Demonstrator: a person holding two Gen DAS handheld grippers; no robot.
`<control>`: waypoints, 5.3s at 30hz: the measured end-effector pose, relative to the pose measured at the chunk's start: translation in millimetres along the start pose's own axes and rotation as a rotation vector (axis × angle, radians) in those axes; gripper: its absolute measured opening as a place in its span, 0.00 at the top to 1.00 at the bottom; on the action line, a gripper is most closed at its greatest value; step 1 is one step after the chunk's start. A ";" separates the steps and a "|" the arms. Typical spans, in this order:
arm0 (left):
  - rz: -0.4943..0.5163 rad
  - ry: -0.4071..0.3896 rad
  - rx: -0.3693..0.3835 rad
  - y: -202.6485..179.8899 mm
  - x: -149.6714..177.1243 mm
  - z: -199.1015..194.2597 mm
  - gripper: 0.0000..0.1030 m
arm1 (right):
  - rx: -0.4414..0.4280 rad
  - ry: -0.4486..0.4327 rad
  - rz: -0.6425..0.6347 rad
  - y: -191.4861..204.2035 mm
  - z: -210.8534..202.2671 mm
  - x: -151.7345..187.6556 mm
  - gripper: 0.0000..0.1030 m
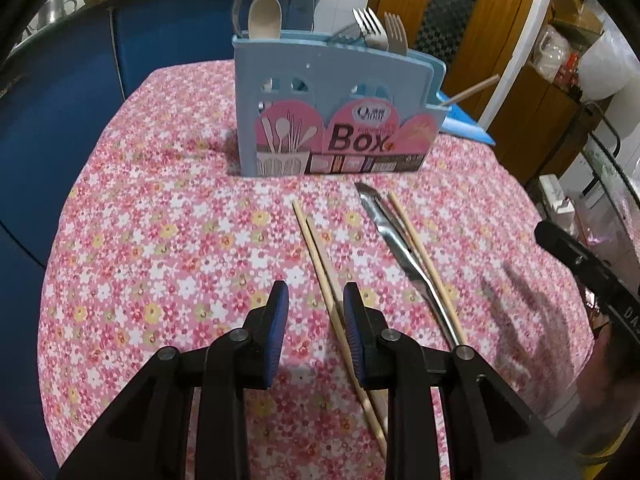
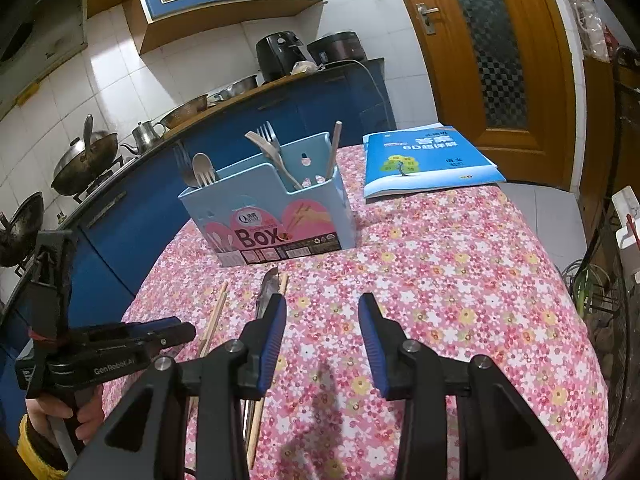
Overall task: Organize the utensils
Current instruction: 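Move both open grippers back over the chopsticks and steel knife, then close the left gripper on a wooden chopstick while the right gripper grasps another chopstick, then lift both chopsticks upright and carry them above the blue holder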
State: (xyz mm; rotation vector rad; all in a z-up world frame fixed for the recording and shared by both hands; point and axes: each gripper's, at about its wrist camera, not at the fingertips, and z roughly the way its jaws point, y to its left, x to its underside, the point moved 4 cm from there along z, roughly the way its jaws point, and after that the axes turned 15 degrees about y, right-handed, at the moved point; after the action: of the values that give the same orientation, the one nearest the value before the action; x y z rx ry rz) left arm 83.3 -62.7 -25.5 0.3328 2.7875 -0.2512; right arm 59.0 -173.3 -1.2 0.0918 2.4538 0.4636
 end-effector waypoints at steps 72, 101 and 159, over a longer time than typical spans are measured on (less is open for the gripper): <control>-0.114 -0.107 0.166 61.2 -6.0 -34.0 0.98 | 0.074 0.296 -0.132 44.7 47.5 -8.1 0.67; -0.127 -0.236 0.225 73.5 -13.2 -48.6 0.98 | 0.131 0.648 -0.261 66.6 115.8 -19.6 0.94; -0.066 -0.847 0.022 45.2 -186.7 -69.9 0.98 | 0.056 -0.418 -0.245 49.9 46.0 -166.9 0.94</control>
State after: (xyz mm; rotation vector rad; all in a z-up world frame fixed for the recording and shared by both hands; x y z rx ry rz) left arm 246.3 -42.1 96.2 0.0962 1.9607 -0.3409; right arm 217.5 -141.9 78.5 -0.0808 2.0329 0.2383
